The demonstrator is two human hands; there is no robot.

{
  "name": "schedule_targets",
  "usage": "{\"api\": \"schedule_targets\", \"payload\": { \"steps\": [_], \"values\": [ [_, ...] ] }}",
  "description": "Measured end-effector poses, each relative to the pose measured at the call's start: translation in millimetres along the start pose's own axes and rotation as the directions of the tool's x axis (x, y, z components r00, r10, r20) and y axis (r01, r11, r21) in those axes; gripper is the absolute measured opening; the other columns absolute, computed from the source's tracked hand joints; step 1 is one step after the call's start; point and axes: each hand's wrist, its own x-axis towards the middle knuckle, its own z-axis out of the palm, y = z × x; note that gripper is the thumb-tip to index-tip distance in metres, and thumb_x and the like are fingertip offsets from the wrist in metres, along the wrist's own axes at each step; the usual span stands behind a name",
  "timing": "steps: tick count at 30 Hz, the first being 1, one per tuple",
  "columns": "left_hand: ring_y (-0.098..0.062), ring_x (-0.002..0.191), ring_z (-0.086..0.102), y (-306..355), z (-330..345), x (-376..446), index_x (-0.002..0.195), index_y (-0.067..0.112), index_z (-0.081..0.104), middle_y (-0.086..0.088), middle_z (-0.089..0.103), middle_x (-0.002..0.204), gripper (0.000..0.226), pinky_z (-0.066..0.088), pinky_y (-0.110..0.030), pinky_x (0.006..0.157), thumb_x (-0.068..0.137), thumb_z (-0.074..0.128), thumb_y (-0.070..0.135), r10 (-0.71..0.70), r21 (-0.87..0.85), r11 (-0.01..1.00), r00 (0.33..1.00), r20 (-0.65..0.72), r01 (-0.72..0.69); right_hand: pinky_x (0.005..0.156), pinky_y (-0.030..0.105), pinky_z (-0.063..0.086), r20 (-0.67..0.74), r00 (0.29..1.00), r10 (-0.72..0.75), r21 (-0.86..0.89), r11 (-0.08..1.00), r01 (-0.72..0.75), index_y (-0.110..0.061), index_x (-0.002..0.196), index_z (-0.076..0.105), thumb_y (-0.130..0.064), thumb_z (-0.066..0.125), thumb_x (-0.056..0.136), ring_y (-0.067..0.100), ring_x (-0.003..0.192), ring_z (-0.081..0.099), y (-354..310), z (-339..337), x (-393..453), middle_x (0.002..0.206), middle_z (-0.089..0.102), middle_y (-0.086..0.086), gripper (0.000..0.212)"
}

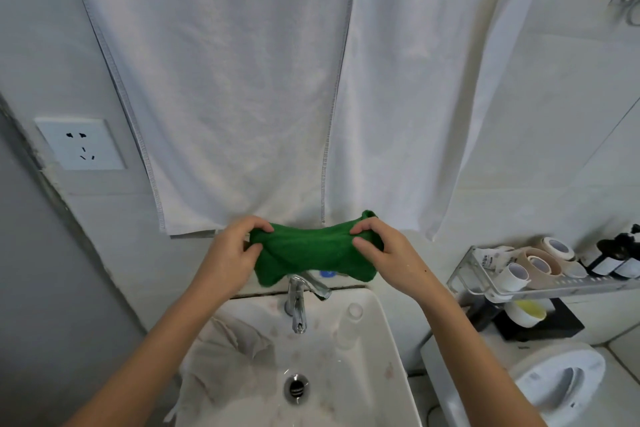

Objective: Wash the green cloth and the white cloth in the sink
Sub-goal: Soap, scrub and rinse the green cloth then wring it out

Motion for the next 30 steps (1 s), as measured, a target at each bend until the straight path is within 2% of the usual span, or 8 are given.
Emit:
{"api": "schedule_targets", "payload": {
  "steps": [5, 8, 10, 12, 15, 22, 26, 30],
  "values": [
    [-0.019, 0.077, 0.062, 13.0, -12.4, 2.1, 0.104, 0.035, 0.057, 0.001, 0.055, 0.116, 0.044, 0.052, -0.037, 0.082, 0.086, 0.055, -0.005, -0.005, 0.019, 1.0, 0.993, -0.122, 0.008, 0.1, 0.032, 0.047, 0.037, 0.996, 0.086, 0.084, 0.992, -0.089, -0.032, 0.128, 0.053, 0.001, 0.072, 0.079, 0.017, 0.117, 0.051, -1.4, 1.3, 1.1, 0.127, 0.048, -0.001, 0.062],
    [-0.014, 0.089, 0.057, 23.0, -15.4, -0.9, 0.116, 0.025, 0.059, 0.006, 0.047, 0.12, 0.043, 0.044, -0.028, 0.088, 0.087, 0.054, -0.007, 0.043, 0.091, 0.995, 0.99, -0.136, -0.031, 0.098, 0.011, 0.04, -0.116, 0.99, 0.075, 0.048, 0.996, -0.07, -0.029, 0.138, 0.047, 0.003, 0.069, 0.081, 0.011, 0.115, 0.044, -4.6, 6.6, 1.9, 0.126, 0.038, -0.003, 0.07],
    [-0.012, 0.097, 0.056, 26.0, -17.3, -0.5, 0.1, 0.025, 0.065, 0.005, 0.055, 0.114, 0.04, 0.044, -0.025, 0.089, 0.086, 0.053, -0.011, 0.062, 0.045, 0.997, 0.994, -0.091, -0.058, 0.088, -0.003, 0.032, -0.194, 0.981, 0.027, -0.02, 0.999, -0.032, -0.028, 0.138, 0.048, 0.003, 0.068, 0.082, 0.004, 0.111, 0.04, -5.4, 8.0, 2.4, 0.125, 0.036, -0.007, 0.068],
    [-0.006, 0.094, 0.058, 26.8, -20.7, 0.3, 0.086, 0.029, 0.067, 0.006, 0.063, 0.102, 0.043, 0.045, -0.022, 0.086, 0.086, 0.053, -0.012, 0.022, 0.004, 1.0, 0.999, -0.031, -0.022, 0.09, -0.001, 0.032, -0.196, 0.981, -0.017, -0.092, 0.996, -0.001, -0.023, 0.134, 0.055, 0.004, 0.068, 0.083, 0.003, 0.111, 0.042, -7.4, 7.0, 1.8, 0.125, 0.042, -0.007, 0.06],
    [-0.001, 0.084, 0.056, 28.8, -25.5, -1.0, 0.099, 0.02, 0.07, 0.011, 0.063, 0.096, 0.031, 0.042, -0.017, 0.076, 0.085, 0.059, -0.006, -0.014, 0.059, 0.998, 0.997, 0.072, 0.01, 0.096, 0.015, 0.039, -0.095, 0.993, -0.065, -0.24, 0.97, 0.04, -0.015, 0.124, 0.065, 0.001, 0.064, 0.087, 0.006, 0.106, 0.051, -8.4, 3.2, 1.6, 0.121, 0.06, -0.001, 0.04],
    [-0.016, 0.108, 0.05, 27.7, -25.5, -11.6, 0.126, 0.015, 0.058, 0.003, 0.052, 0.118, 0.044, 0.04, -0.028, 0.097, 0.084, 0.067, 0.008, 0.029, 0.411, 0.907, 0.986, 0.166, -0.096, 0.086, 0.025, 0.041, 0.142, 0.976, -0.164, -0.559, 0.8, 0.216, -0.014, 0.126, 0.059, -0.015, 0.042, 0.102, 0.021, 0.104, 0.056, -7.9, 1.1, 1.1, 0.116, 0.06, 0.004, 0.029],
    [-0.022, 0.107, 0.049, 24.6, -21.4, -18.0, 0.126, 0.018, 0.055, 0.002, 0.049, 0.118, 0.041, 0.039, -0.03, 0.094, 0.086, 0.065, 0.013, 0.066, 0.525, 0.84, 0.987, 0.149, -0.136, 0.081, 0.035, 0.044, 0.141, 0.973, -0.183, -0.701, 0.676, 0.229, -0.013, 0.124, 0.051, -0.02, 0.032, 0.105, 0.023, 0.099, 0.052, -12.7, 5.5, -0.1, 0.113, 0.056, 0.006, 0.028],
    [-0.025, 0.095, 0.052, 24.7, -26.0, -18.2, 0.115, 0.019, 0.062, 0.001, 0.058, 0.109, 0.028, 0.041, -0.033, 0.083, 0.087, 0.062, 0.014, 0.107, 0.589, 0.796, 0.99, 0.088, -0.139, 0.08, 0.029, 0.043, 0.186, 0.979, -0.089, -0.63, 0.753, 0.188, -0.016, 0.12, 0.053, -0.034, 0.044, 0.101, 0.017, 0.094, 0.052, -18.1, 7.7, -2.5, 0.111, 0.054, 0.001, 0.028]
  ]
}}
